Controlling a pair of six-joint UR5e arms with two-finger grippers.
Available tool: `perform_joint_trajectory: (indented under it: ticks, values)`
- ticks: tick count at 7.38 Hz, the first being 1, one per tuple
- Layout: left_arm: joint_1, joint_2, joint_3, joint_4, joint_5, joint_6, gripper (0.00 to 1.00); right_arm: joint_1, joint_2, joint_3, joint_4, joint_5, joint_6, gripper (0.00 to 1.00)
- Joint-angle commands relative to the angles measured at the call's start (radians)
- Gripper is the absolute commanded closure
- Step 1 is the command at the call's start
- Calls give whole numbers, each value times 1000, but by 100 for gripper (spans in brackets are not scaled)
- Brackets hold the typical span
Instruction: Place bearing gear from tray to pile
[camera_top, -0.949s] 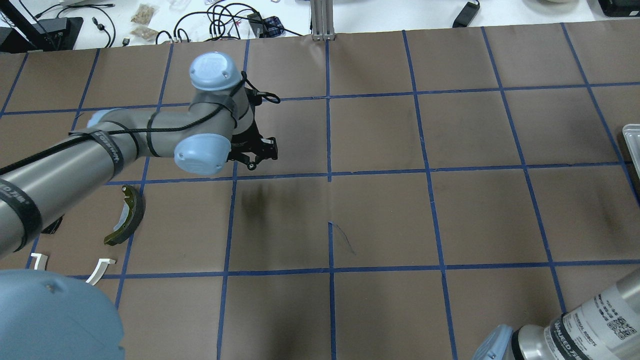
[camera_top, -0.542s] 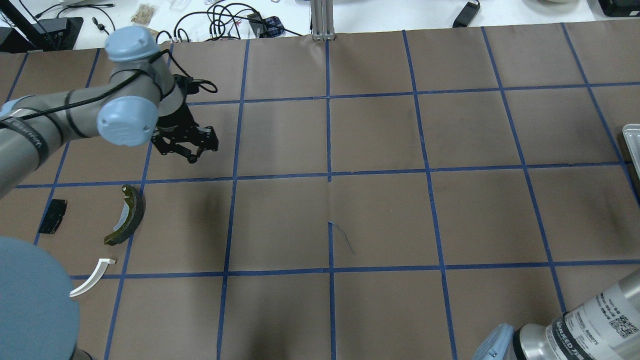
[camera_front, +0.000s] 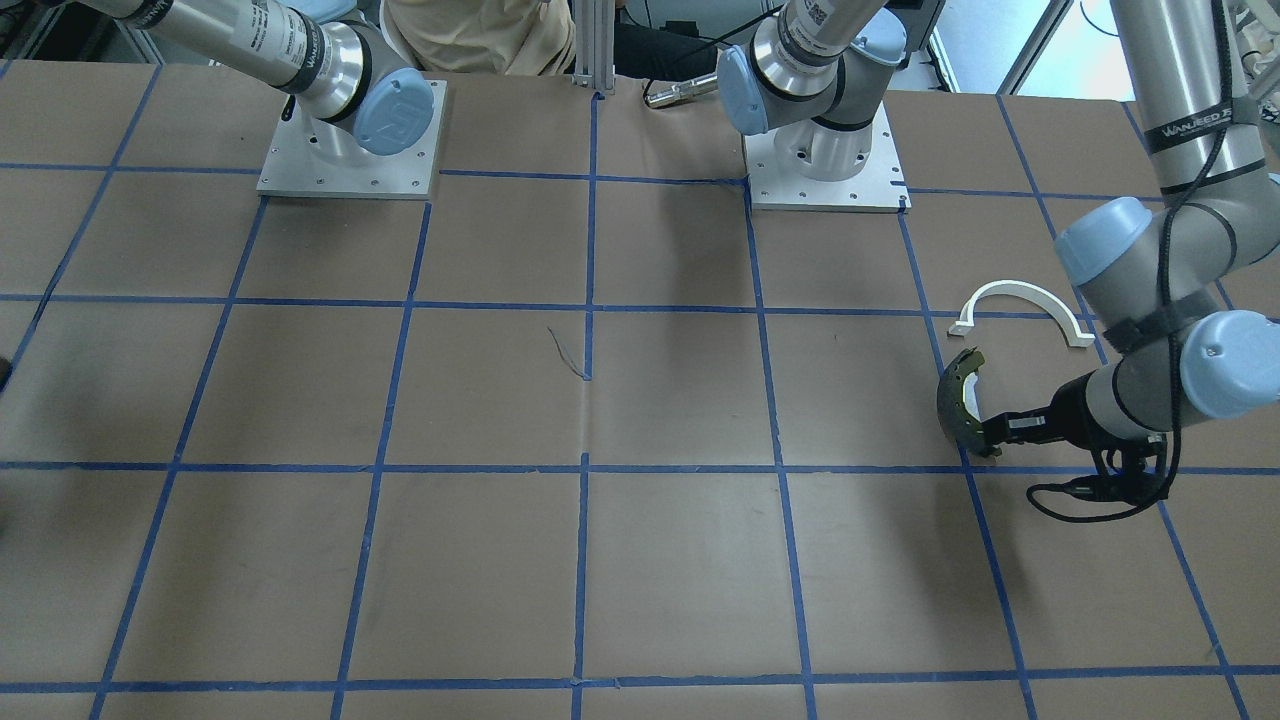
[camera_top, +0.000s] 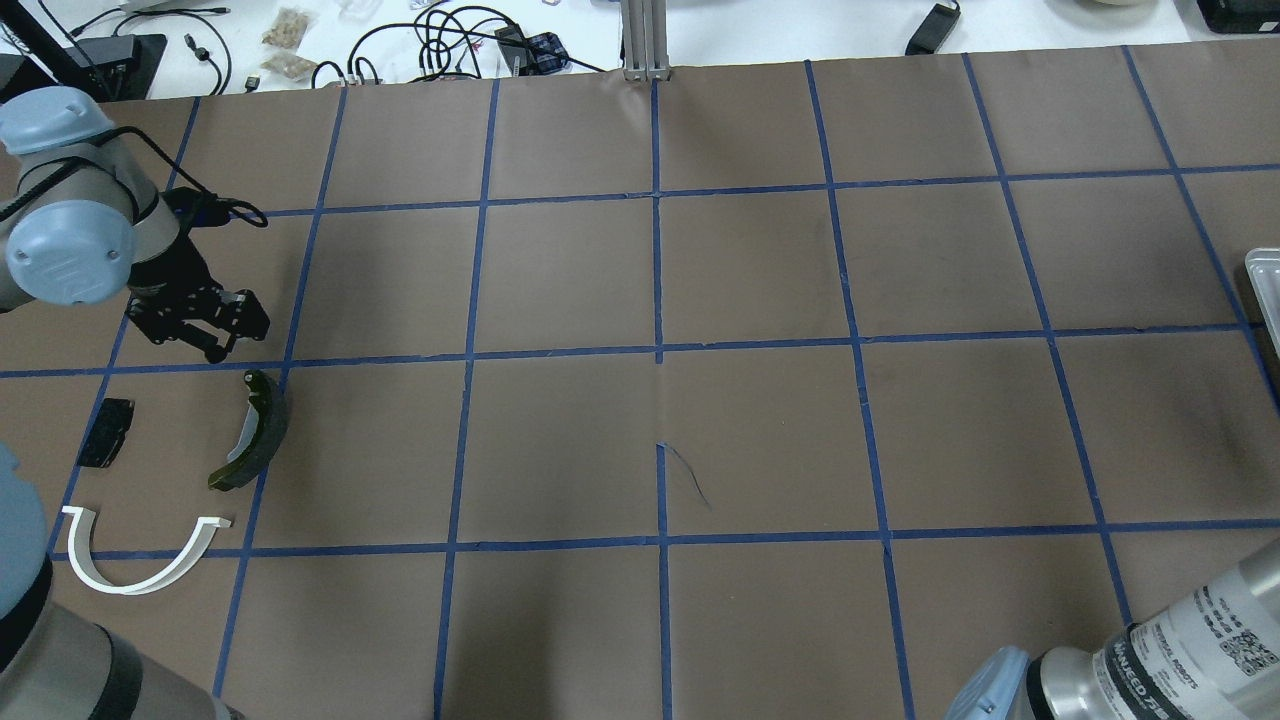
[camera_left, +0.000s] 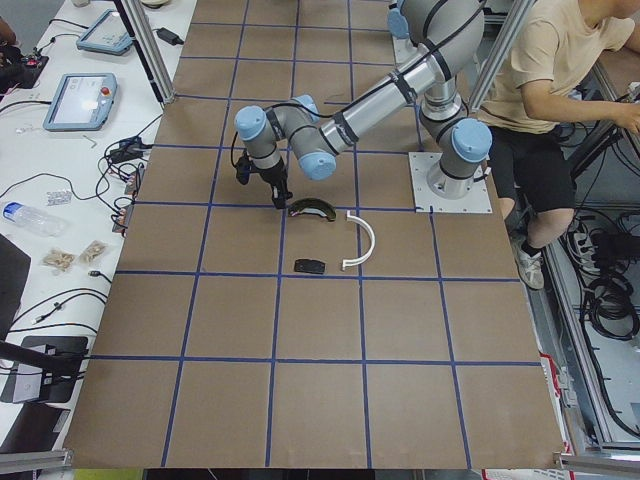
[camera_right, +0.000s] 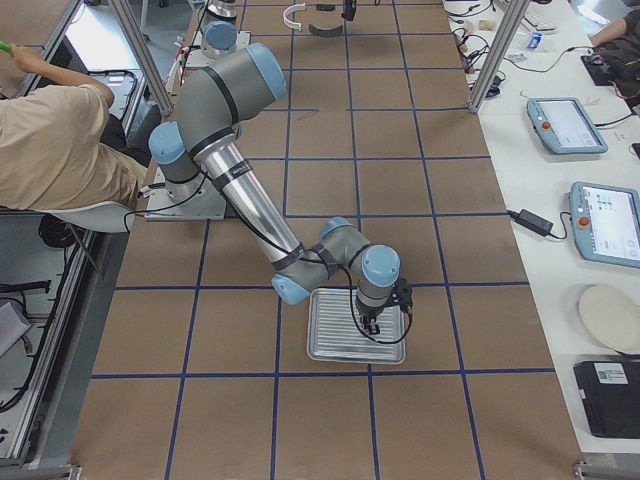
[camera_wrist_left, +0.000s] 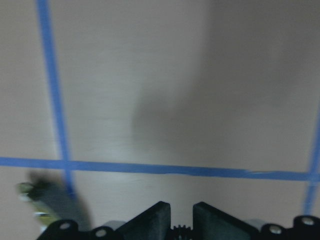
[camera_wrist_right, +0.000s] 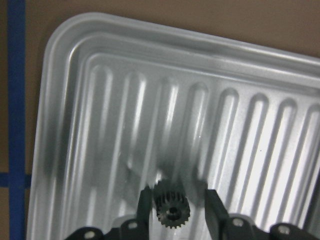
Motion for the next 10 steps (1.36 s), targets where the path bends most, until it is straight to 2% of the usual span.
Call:
perform_joint_trajectory:
  ticks: [1, 3, 4, 5, 6, 7, 8, 9, 10]
  values:
    - [46, -45, 6, 9, 85, 42, 100, 0, -1, -1, 2, 5, 6, 73]
    - [46, -65, -6, 42, 80, 39, 100, 1, -5, -5, 8, 5, 10, 85]
    - [46, -69, -6, 42, 82, 41, 45, 6, -23, -5, 25, 8, 56, 88]
    - [46, -71, -3, 40, 76, 41, 0, 15, -68, -2, 72, 11, 88, 90]
    - [46, -69, -3, 34, 75, 42, 0, 65, -118, 11, 121, 32, 142, 89]
    - [45, -71, -2, 26, 73, 41, 0, 110, -185, 62, 126, 33, 182, 89]
    - [34, -60, 12, 19, 73, 39, 0, 168, -273, 165, 126, 37, 237, 88]
    - [-1, -46, 15, 14, 70, 32, 0, 269, -371, 286, 111, 37, 338, 89]
    - [-73, -25, 17, 13, 29, -5, 0, 393, -483, 369, 111, 37, 453, 90]
